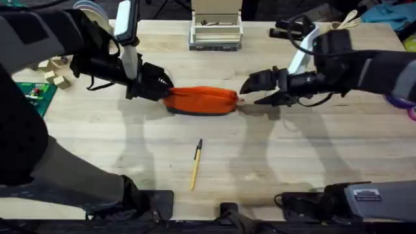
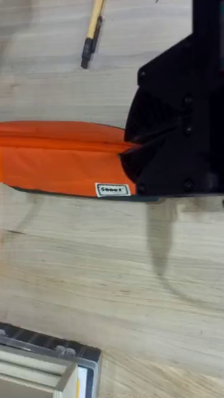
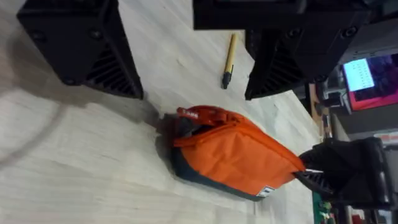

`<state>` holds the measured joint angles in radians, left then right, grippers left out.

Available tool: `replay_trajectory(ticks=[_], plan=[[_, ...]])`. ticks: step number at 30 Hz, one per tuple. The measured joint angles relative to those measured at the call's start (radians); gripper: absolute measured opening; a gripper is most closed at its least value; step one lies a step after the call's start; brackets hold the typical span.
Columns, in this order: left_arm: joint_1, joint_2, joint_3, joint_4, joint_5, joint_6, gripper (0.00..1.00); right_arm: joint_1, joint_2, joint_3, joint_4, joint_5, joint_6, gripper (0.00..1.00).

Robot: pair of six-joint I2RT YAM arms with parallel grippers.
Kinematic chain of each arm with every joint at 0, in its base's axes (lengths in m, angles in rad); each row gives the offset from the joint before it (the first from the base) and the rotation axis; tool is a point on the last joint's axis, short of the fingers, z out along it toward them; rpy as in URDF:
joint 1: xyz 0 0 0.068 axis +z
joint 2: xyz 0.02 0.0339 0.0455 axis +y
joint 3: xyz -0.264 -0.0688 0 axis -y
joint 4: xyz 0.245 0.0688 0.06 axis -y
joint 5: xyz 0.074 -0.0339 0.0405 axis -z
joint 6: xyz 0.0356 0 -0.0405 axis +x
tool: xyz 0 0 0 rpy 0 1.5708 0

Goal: Unzip the bag, pick up the pens from the table one at a time and place them inside, then zip the bag closed.

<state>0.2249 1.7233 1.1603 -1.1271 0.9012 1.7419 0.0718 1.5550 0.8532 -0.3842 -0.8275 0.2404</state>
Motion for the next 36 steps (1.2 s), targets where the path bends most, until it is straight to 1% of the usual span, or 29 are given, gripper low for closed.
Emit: replay_trajectory(ticks=[4, 5, 8, 9, 10, 13, 14, 18, 19, 27, 36], plan=[[0.0, 0.0, 0.0, 0.0, 0.0, 0.0, 0.043, 0.033, 0.041, -0.001, 0.036, 0.0, 0.031, 0.997], [0.0, 0.0, 0.0, 0.0, 0.0, 0.0, 0.043, 0.056, 0.056, -0.002, 0.064, 0.0, 0.052, 0.996], [0.0, 0.0, 0.0, 0.0, 0.0, 0.0, 0.043, 0.077, 0.064, -0.002, 0.089, 0.0, 0.071, 0.996], [0.0, 0.0, 0.0, 0.0, 0.0, 0.0, 0.043, 0.103, 0.064, -0.003, 0.148, 0.0, 0.1, 0.957], [0.0, 0.0, 0.0, 0.0, 0.0, 0.0, 0.043, 0.107, 0.064, -0.003, 0.163, 0.0, 0.108, 0.917], [0.0, 0.0, 0.0, 0.0, 0.0, 0.0, 0.043, 0.112, 0.064, -0.003, 0.177, 0.0, 0.127, 0.734], [0.0, 0.0, 0.0, 0.0, 0.0, 0.0, 0.043, 0.113, 0.064, -0.004, 0.176, 0.0, 0.141, 0.541], [0.0, 0.0, 0.0, 0.0, 0.0, 0.0, 0.043, 0.113, 0.064, -0.004, 0.173, -0.003, 0.15, 0.243], [0.0, 0.0, 0.0, 0.0, 0.0, 0.0, 0.043, 0.112, 0.064, -0.004, 0.165, -0.003, 0.157, 0.042], [0.0, 0.0, 0.0, 0.0, 0.0, 0.0, 0.042, 0.112, 0.064, -0.005, 0.169, -0.007, 0.156, 0.032], [0.0, 0.0, 0.0, 0.0, -0.001, 0.0, 0.042, 0.111, 0.063, -0.005, 0.186, -0.057, 0.156, 0.032]])
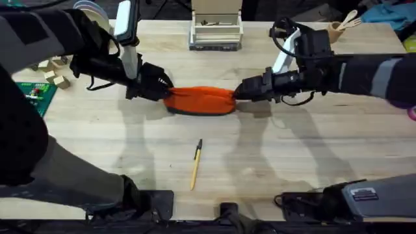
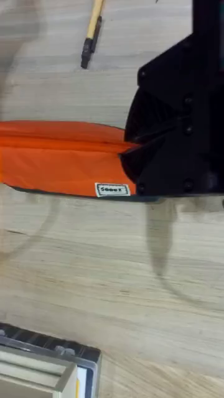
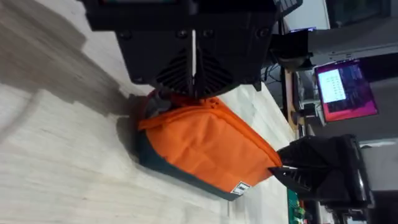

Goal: Unzip the bag, pick up the pens from the table one at a time and place them inside, then zip the bag closed.

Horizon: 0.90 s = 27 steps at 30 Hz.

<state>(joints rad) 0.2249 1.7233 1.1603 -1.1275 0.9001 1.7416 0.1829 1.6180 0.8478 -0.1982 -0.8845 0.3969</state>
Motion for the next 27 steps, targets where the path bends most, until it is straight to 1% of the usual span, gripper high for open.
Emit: replay_trajectory(ticks=[3, 5, 6, 7, 11, 12, 17, 18, 19, 20, 22, 23, 27], plan=[[0.0, 0.0, 0.0, 0.0, 0.0, 0.0, 0.042, 0.0, -0.017, -0.002, 0.0, -0.001, 0.0, 0.032], [0.0, 0.0, 0.0, 0.0, 0.0, 0.0, 0.043, 0.003, -0.105, -0.003, 0.002, -0.02, 0.0, 0.032], [0.0, 0.0, 0.0, 0.0, 0.0, 0.0, 0.043, 0.006, -0.118, -0.003, 0.003, -0.023, 0.0, 0.032], [0.0, 0.0, 0.0, 0.0, 0.0, 0.0, 0.043, 0.037, -0.142, -0.002, 0.004, -0.027, 0.001, 0.032], [0.0, 0.0, 0.0, 0.0, 0.0, 0.0, 0.043, 0.094, -0.142, 0.005, 0.006, -0.012, 0.008, 0.033], [0.0, 0.0, 0.0, -0.001, 0.0, 0.0, 0.043, 0.155, -0.141, 0.01, 0.054, 0.02, 0.018, 0.031], [0.0, 0.0, 0.0, -0.002, 0.0, 0.0, 0.043, 0.249, -0.141, 0.015, 0.185, 0.084, 0.057, 0.031], [0.0, 0.0, 0.0, -0.002, -0.002, 0.0, 0.043, 0.295, -0.141, 0.016, 0.241, 0.12, 0.08, 0.031], [0.0, 0.0, 0.0, -0.002, -0.002, 0.0, 0.043, 0.31, -0.141, 0.016, 0.252, 0.134, 0.086, 0.031], [0.0, 0.0, 0.0, -0.003, -0.003, -0.003, 0.043, 0.365, -0.141, 0.016, 0.271, 0.199, 0.102, 0.031], [0.0, 0.0, 0.0, -0.003, -0.003, -0.003, 0.043, 0.379, -0.141, 0.016, 0.279, 0.222, 0.105, 0.031], [0.0, 0.0, 0.0, -0.003, -0.003, -0.003, 0.043, 0.399, -0.141, 0.016, 0.309, 0.253, 0.113, 0.031], [0.0, 0.0, 0.0, -0.002, -0.003, -0.003, 0.043, 0.42, -0.14, 0.016, 0.342, 0.294, 0.127, 0.031]])
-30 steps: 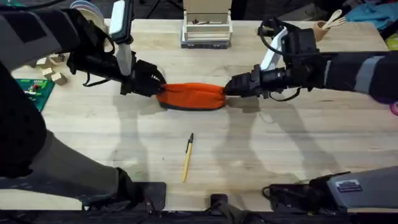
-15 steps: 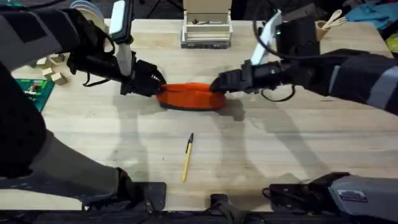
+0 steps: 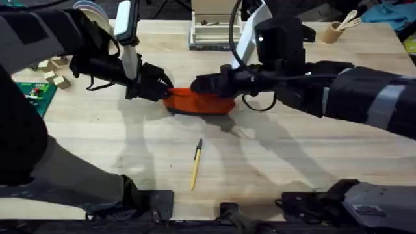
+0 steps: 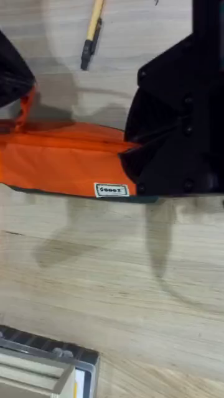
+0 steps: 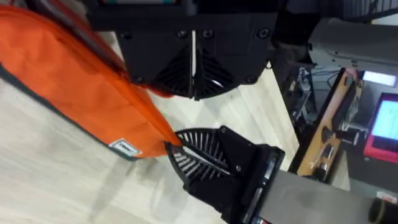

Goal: Unzip the bag, pick up the pens from the table one at a time and place them inside, then zip the bag closed.

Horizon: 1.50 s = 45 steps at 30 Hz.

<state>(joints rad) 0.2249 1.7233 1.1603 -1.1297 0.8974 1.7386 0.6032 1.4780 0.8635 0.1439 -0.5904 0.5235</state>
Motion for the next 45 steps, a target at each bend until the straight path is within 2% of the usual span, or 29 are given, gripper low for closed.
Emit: replay_trajectory(ticks=[5, 9, 19, 30, 32, 33, 34, 35, 36, 38, 45], plan=[[0.0, 0.0, 0.0, 0.0, 0.0, 0.0, 0.043, 0.03, 0.044, 0.021, 0.013, 0.035, 0.015, 0.031], [0.0, 0.0, 0.0, 0.0, 0.0, 0.0, 0.042, 0.076, 0.116, 0.111, 0.017, 0.054, 0.023, 0.03], [0.0, 0.0, 0.0, 0.0, 0.0, 0.0, 0.042, 0.14, 0.218, 0.214, 0.019, 0.063, 0.023, 0.03], [0.002, 0.0, 0.0, 0.0, -0.003, 0.0, 0.042, 0.161, 0.236, 0.239, 0.016, 0.116, 0.021, 0.033], [0.002, 0.0, 0.0, 0.0, -0.003, 0.0, 0.042, 0.157, 0.236, 0.243, -0.004, 0.113, 0.011, 0.158], [0.002, 0.0, 0.0, 0.001, -0.002, 0.0, 0.042, 0.154, 0.234, 0.247, -0.022, 0.112, -0.004, 0.304], [0.002, 0.0, 0.0, 0.001, -0.002, 0.0, 0.042, 0.145, 0.204, 0.249, -0.092, 0.112, -0.044, 0.73], [0.002, 0.0, 0.0, 0.001, -0.002, 0.0, 0.042, 0.129, 0.151, 0.249, -0.161, 0.122, -0.087, 0.987], [0.002, 0.0, 0.0, 0.001, -0.002, 0.0, 0.042, 0.123, 0.133, 0.251, -0.185, 0.128, -0.1, 0.992], [0.002, 0.0, 0.0, 0.001, -0.001, 0.0, 0.042, 0.094, 0.012, 0.253, -0.333, 0.159, -0.209, 0.996], [0.002, 0.0, 0.0, 0.001, -0.001, 0.0, 0.044, 0.069, -0.125, 0.253, -0.49, 0.213, -0.307, 0.996]])
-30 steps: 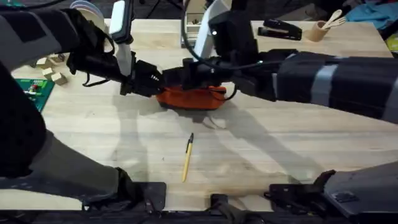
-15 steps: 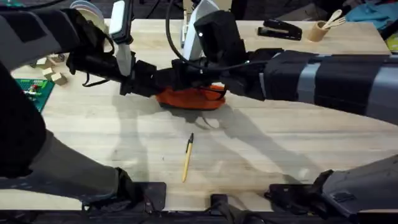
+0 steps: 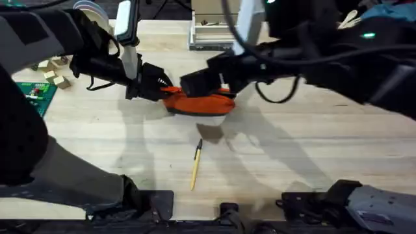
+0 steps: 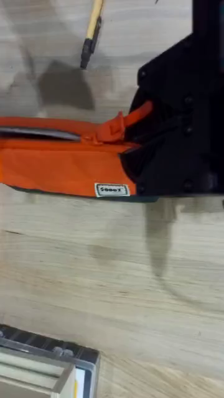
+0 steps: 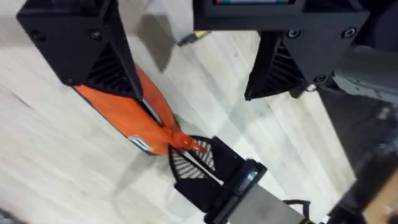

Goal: Unzip the bag, pick up the pens from the table one at a time and place them inside, then zip the bag closed.

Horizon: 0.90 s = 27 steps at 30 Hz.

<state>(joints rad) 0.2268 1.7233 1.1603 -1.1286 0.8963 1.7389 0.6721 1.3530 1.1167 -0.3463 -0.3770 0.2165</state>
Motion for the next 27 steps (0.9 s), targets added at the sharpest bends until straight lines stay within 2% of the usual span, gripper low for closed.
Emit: replay_trajectory(ticks=[1, 2, 3, 4, 13, 18, 20, 21, 27], plan=[[0.0, 0.0, 0.0, 0.002, 0.0, 0.001, 0.117, -0.002, -0.02, 0.0, -0.02, 0.016, -0.014, 0.996], [0.0, 0.0, 0.0, -0.001, 0.0, -0.001, 0.722, -0.007, -0.085, 0.0, -0.073, 0.065, -0.062, 0.996], [0.0, 0.0, 0.0, -0.001, 0.0, -0.001, 0.893, -0.007, -0.097, 0.001, -0.083, 0.074, -0.07, 0.996], [0.0, 0.0, 0.0, -0.001, 0.001, -0.004, 0.991, -0.007, -0.124, 0.001, -0.109, 0.093, -0.094, 0.996], [0.002, 0.0, 0.001, -0.017, 0.0, -0.004, 0.992, -0.007, -0.131, 0.008, -0.174, 0.112, -0.145, 0.997], [0.049, -0.029, 0.055, -0.143, -0.003, -0.004, 0.993, -0.007, -0.131, 0.086, -0.322, 0.115, -0.225, 0.997], [0.069, -0.066, 0.079, -0.188, -0.002, -0.004, 0.993, -0.007, -0.131, 0.112, -0.359, 0.116, -0.257, 0.997], [0.095, -0.13, 0.112, -0.241, -0.002, -0.004, 0.993, -0.007, -0.131, 0.139, -0.392, 0.116, -0.314, 0.997], [0.123, -0.227, 0.122, -0.311, -0.005, -0.004, 0.993, -0.007, -0.131, 0.15, -0.394, 0.129, -0.475, 0.996]])
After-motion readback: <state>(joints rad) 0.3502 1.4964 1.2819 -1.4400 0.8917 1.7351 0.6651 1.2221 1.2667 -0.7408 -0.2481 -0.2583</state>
